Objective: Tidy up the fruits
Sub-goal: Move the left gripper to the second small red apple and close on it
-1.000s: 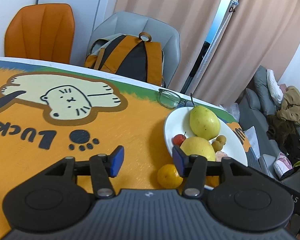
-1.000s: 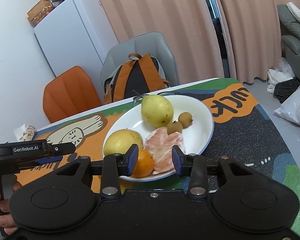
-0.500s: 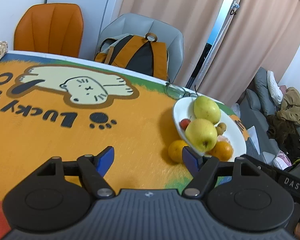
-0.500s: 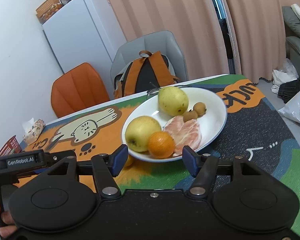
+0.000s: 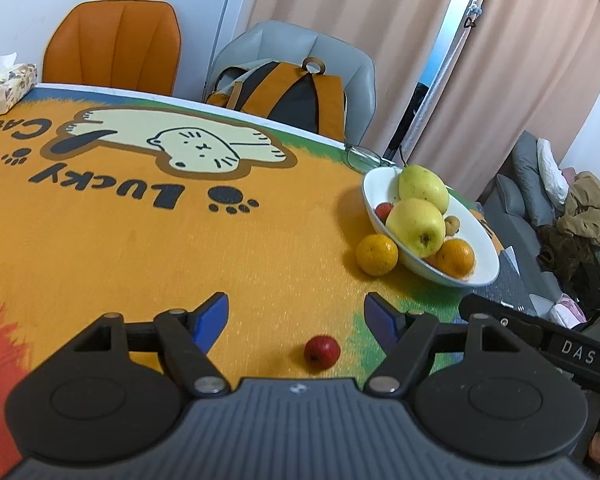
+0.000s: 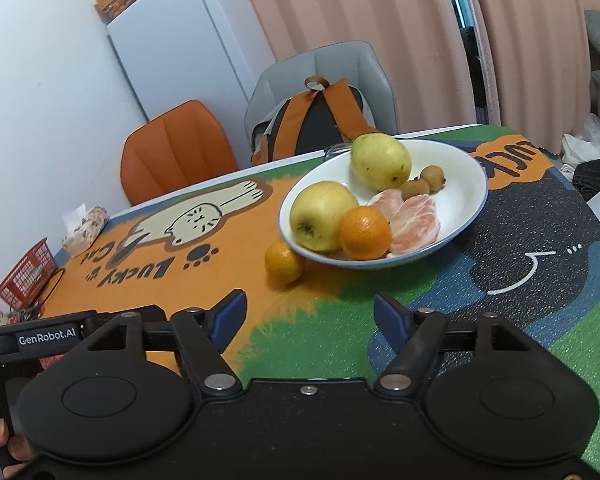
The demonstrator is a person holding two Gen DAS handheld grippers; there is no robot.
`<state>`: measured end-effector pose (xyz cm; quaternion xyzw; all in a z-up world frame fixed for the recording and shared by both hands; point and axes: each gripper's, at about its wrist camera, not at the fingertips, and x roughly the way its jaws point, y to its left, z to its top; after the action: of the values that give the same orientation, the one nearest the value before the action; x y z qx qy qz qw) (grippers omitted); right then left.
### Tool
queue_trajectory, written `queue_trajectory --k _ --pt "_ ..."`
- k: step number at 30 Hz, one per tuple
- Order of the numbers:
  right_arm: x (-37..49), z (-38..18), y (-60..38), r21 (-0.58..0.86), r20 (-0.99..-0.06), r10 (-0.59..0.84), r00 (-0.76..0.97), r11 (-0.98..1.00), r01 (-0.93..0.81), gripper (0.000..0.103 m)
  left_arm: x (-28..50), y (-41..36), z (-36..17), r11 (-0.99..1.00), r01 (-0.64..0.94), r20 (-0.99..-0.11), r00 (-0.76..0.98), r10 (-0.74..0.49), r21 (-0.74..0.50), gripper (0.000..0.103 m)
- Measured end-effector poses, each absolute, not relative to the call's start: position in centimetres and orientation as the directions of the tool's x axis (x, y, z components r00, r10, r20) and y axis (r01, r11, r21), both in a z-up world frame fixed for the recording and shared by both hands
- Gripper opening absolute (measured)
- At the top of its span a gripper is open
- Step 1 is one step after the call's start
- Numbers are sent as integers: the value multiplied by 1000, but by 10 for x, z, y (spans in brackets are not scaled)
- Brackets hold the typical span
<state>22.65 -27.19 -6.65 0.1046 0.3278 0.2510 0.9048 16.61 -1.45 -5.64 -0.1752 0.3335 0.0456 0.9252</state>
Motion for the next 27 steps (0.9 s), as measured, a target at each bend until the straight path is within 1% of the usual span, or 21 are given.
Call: queue_trajectory --k 4,7,12,15,18,19,20,22,25,27 --pt "222 -66 -272 351 -540 520 662 854 -385 85 162 -17 -62 935 -196 -637 770 -41 -297 73" --pt "221 -67 -272 357 -543 519 659 854 -379 94 161 -21 -68 936 -189 -642 765 -48 -296 73" --pt "218 -72 -271 359 -554 519 651 855 -375 98 160 -27 -80 940 -183 -656 753 -56 -290 73" --pt "218 -75 -271 362 -562 517 646 856 -370 98 162 -27 -87 940 -186 -668 742 -56 -286 65" --pt "217 -77 -269 362 -565 518 642 855 -372 99 161 -27 -90 945 -189 -667 744 -40 -268 50" --pt "218 -78 -268 361 -567 519 640 855 -373 99 160 -25 -91 942 -188 -665 746 -46 -277 42" --pt "218 -79 -267 361 -569 519 638 854 -374 99 161 -23 -91 939 -188 -665 745 -55 -287 28" --pt "219 -80 -265 361 -572 521 634 854 -375 99 162 -21 -92 938 -193 -671 739 -54 -289 16" --pt "221 -83 -260 359 -577 523 627 852 -381 99 162 -15 -93 932 -195 -671 739 -66 -306 6" --pt "222 -84 -257 358 -580 527 621 850 -387 99 163 -11 -93 929 -200 -668 741 -65 -311 4"
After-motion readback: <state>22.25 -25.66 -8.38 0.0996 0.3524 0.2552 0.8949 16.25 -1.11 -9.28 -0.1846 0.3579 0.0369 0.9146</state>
